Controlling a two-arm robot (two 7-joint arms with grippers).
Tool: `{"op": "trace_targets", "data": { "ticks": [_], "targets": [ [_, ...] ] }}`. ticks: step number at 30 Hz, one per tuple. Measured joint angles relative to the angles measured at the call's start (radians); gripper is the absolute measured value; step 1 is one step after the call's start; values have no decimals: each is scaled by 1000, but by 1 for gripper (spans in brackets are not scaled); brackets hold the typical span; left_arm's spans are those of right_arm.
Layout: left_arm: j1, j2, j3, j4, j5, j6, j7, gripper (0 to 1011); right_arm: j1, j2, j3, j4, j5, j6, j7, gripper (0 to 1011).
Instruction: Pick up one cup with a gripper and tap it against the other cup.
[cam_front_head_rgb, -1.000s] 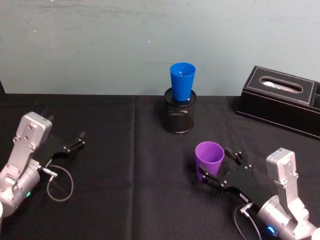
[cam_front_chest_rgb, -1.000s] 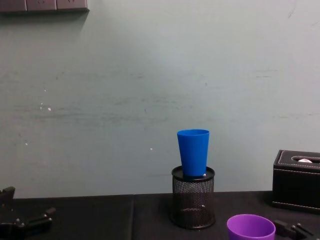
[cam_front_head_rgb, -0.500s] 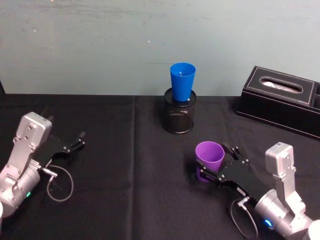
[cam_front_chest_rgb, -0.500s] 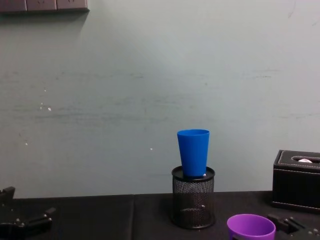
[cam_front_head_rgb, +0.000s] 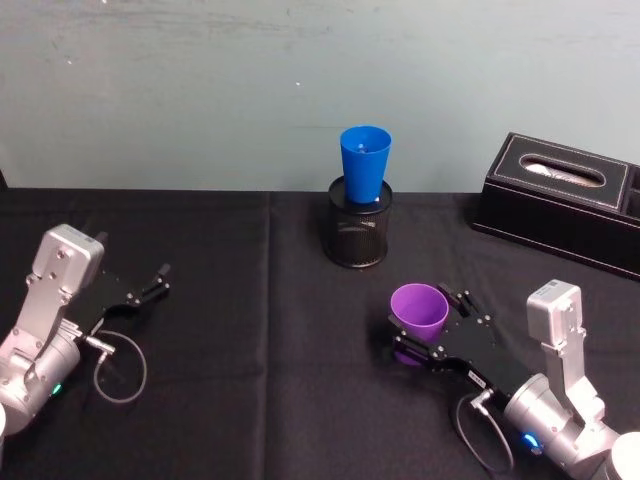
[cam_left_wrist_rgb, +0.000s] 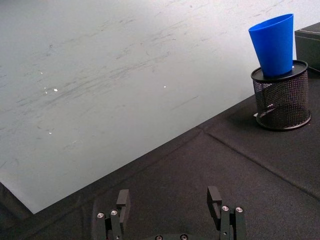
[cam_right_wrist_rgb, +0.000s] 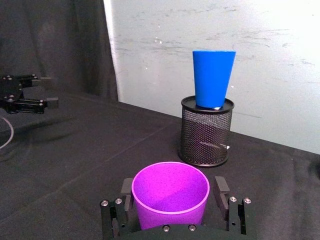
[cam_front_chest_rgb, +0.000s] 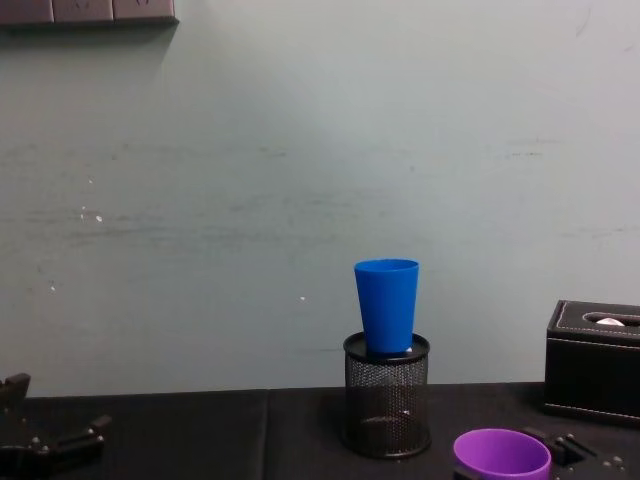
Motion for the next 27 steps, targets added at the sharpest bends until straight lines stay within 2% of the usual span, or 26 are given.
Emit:
{"op": "trace_targets", "data": {
  "ticks": [8,20,24,27],
  "targets": [
    [0,0,0,0,0,0,0,1012,14,-8,1,19,7,-1,28,1003],
    [0,0,0,0,0,0,0,1011,13,-8,1,17,6,0,27,995],
    [0,0,0,0,0,0,0,1011,13,-7,1,17,5,0,27,916],
    [0,0,0,0,0,0,0,1012,12,-7,0,16,5,0,26,821]
  ]
}}
